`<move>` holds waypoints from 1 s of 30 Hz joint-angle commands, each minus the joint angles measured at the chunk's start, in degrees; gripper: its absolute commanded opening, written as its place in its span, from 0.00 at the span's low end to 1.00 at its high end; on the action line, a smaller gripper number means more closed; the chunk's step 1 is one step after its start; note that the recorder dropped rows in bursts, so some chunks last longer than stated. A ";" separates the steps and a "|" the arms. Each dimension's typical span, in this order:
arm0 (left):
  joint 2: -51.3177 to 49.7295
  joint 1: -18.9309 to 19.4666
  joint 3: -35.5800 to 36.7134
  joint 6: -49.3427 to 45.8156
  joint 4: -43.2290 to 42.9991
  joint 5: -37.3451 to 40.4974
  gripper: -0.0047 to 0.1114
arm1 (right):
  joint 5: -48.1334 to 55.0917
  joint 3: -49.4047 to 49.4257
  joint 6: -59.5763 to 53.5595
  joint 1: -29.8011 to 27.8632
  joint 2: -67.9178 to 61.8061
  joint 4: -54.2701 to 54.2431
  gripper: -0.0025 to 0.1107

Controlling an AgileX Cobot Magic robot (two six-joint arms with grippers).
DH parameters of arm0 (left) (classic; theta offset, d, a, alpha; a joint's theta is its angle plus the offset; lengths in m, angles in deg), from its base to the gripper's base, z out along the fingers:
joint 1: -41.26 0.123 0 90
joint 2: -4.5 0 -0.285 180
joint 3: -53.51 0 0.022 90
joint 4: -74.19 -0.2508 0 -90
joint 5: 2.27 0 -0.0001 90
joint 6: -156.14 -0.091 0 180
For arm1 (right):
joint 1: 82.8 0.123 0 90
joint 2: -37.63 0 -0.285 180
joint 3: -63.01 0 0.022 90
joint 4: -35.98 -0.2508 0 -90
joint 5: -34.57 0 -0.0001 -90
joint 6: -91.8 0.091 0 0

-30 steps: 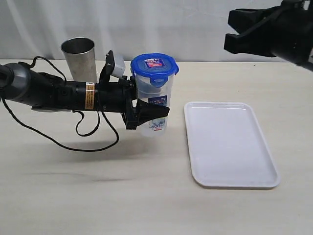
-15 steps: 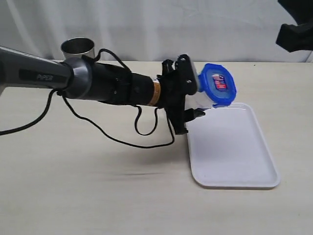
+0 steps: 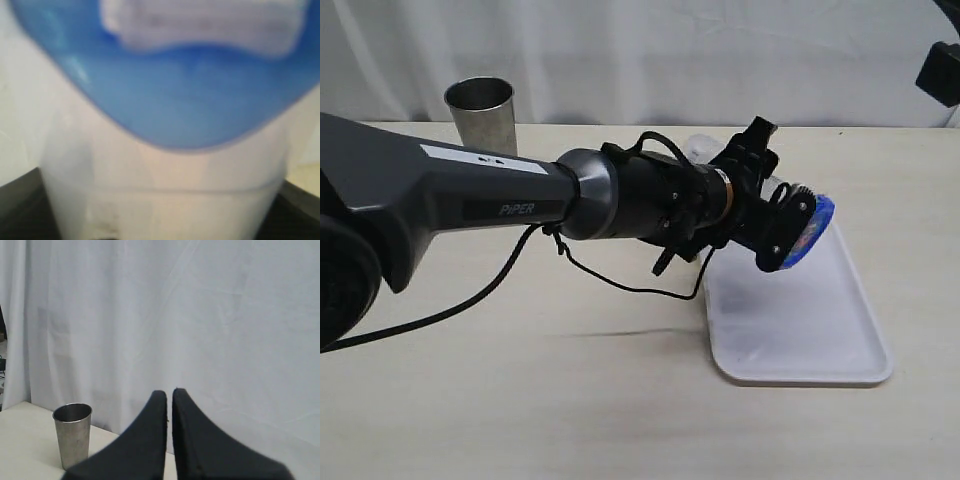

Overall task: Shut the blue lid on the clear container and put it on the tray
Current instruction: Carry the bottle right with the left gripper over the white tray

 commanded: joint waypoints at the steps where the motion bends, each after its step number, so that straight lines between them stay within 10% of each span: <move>1: 0.21 -0.94 -0.73 -2.83 -7.96 9.22 0.04 | -0.42 0.27 -0.23 -0.31 0.17 0.36 0.06; 30: 0.21 -4.75 -0.73 -1.52 -21.56 23.26 0.04 | -0.53 0.27 -0.23 -0.31 0.17 0.36 0.06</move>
